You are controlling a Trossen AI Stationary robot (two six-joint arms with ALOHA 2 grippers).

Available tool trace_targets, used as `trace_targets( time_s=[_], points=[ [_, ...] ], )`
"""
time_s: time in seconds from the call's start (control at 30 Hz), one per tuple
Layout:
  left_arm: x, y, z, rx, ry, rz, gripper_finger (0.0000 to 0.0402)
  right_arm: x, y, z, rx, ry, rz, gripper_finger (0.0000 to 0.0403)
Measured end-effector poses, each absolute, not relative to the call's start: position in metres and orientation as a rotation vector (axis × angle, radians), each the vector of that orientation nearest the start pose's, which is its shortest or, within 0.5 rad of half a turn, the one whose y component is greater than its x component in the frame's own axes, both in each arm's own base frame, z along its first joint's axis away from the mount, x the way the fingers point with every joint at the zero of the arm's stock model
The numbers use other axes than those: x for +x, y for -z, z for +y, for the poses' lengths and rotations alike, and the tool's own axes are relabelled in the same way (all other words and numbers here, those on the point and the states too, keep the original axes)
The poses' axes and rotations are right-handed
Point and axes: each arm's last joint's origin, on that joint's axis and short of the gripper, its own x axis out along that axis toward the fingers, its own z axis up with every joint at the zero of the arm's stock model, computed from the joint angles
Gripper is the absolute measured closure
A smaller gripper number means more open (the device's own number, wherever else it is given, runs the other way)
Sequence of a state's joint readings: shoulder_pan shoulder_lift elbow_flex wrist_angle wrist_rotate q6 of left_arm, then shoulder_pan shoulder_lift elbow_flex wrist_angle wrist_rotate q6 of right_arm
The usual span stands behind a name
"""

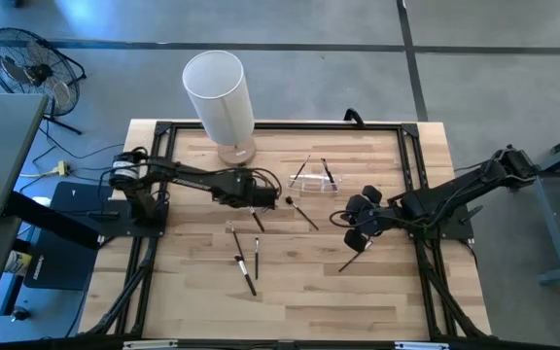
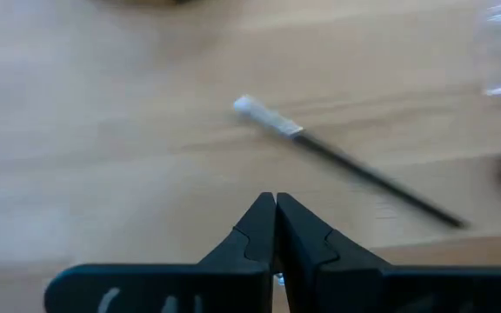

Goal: Put items in baskets/containers
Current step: Put the black blush brush into the transparent organizer

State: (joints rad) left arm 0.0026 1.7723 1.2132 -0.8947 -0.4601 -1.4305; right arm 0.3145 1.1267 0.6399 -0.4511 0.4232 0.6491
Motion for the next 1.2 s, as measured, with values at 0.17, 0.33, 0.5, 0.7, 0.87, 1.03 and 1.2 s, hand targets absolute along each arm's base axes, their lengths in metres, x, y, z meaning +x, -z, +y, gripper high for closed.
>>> trace_targets(
  time_s=[0.17, 0.33, 0.5, 0.7, 0.87, 1.03, 1.2],
  points=[
    [0.326, -0.214, -0.007, -0.646, -1.165, 0.767, 0.0401, 0.200, -0.204, 0.053, 0.268, 0.374, 0.795, 0.0401],
    [0.343, -0.254, -0.022, -0.354, -1.065, 0.664, 0.0401, 0.201, -0.205, 0.052, 0.267, 0.387, 0.786, 0.0400],
    [0.361, -0.294, -0.020, -0.117, -0.992, 0.572, 0.0401, 0.201, -0.205, 0.052, 0.281, 0.391, 0.778, 0.0400],
    [0.375, -0.314, 0.003, 0.057, -1.034, 0.488, 0.0402, 0.201, -0.206, 0.051, 0.324, 0.454, 0.742, 0.0401],
    [0.383, -0.319, 0.026, 0.111, -1.018, 0.480, 0.0401, 0.201, -0.206, 0.050, 0.352, 0.497, 0.715, 0.0399],
    [0.394, -0.308, 0.053, 0.123, -0.919, 0.469, 0.0401, 0.201, -0.206, 0.049, 0.389, 0.551, 0.677, 0.0401],
    [0.392, -0.286, 0.077, 0.094, -0.858, 0.449, 0.0401, 0.201, -0.207, 0.049, 0.421, 0.578, 0.657, 0.0399]
  ],
)
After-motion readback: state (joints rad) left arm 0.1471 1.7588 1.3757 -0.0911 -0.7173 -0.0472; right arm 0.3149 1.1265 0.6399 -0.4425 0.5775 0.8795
